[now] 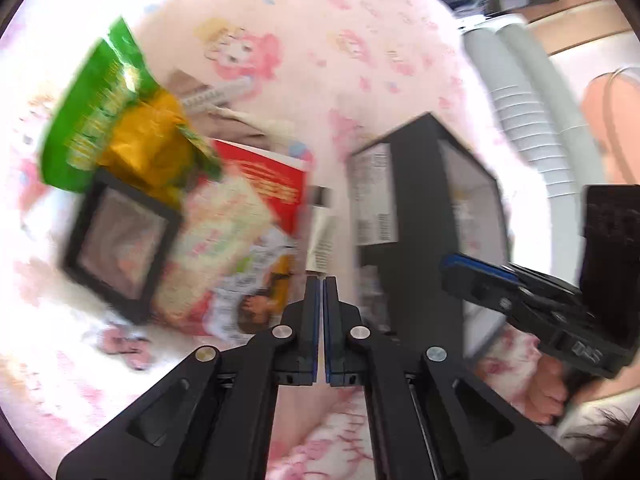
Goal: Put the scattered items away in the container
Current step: 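Lift the brown-and-white lotion tube out of the pile with the left gripper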
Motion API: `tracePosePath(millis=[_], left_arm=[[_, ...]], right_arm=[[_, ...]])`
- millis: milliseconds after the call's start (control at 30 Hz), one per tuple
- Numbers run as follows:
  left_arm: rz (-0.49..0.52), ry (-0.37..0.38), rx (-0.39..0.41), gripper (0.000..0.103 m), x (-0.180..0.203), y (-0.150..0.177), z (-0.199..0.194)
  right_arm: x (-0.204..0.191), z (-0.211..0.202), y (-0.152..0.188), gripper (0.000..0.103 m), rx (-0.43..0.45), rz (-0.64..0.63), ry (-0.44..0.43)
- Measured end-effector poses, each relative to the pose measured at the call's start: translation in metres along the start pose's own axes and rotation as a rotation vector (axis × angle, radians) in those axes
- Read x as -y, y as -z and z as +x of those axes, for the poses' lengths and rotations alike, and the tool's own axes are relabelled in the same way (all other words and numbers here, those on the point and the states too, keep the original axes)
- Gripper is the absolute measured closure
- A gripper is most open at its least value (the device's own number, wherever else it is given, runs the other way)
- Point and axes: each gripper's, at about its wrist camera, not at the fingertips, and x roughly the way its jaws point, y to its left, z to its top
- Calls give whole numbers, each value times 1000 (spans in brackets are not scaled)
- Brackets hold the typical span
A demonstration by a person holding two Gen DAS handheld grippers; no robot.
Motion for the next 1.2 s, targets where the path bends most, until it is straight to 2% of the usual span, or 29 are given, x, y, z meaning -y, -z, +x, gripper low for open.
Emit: tracePosePath(millis=[67,100,133,233,333,433,500,533,567,600,667,800,900,1067,1133,1200], left_arm=[[-11,-14,-65,75,-7,-4,9],[-15,-18,-91,46,-8,-5,16],[-14,-25,-114,35,-7,-9,24],[19,-44,-179,36,-9,-14,48],[57,28,-252,34,-2,-27,70],[138,18,-296,25,12,-35,86],[198,-15,-325,26,22,-37,95],[230,-32,-328,32,26,-37,97],[263,-63,-322,43,30,-36,97],[281,-95,-318,64,30,-36,96],[288,-92,-313,66,28,-37,94],[327,-146,-271,67,29,-30,79],[325,-185,-219,68,15,-18,57],[158,-144,-119,68,-51,14,0],[133,-150,-78,67,-67,25,-19],[111,-148,-55,69,-76,36,-31]], right_arm=[[0,1,4,90,-5,10,5],[0,2,7,90,-4,12,1],[0,1,9,90,-6,10,-3],[5,-1,15,90,-4,7,9],[19,-4,16,89,7,39,9],[26,-4,12,89,5,77,-29],[23,-5,11,88,19,63,-8],[22,-6,10,87,27,54,0],[21,-7,10,86,29,51,-3],[22,-7,10,86,29,54,-13],[24,-8,9,86,31,67,-13],[24,-5,7,86,29,64,-6],[12,-1,11,86,4,20,-3],[-12,13,7,85,-24,-35,-18],[-26,28,3,84,-75,-80,-40],[-41,39,-2,77,-97,-122,-51]])
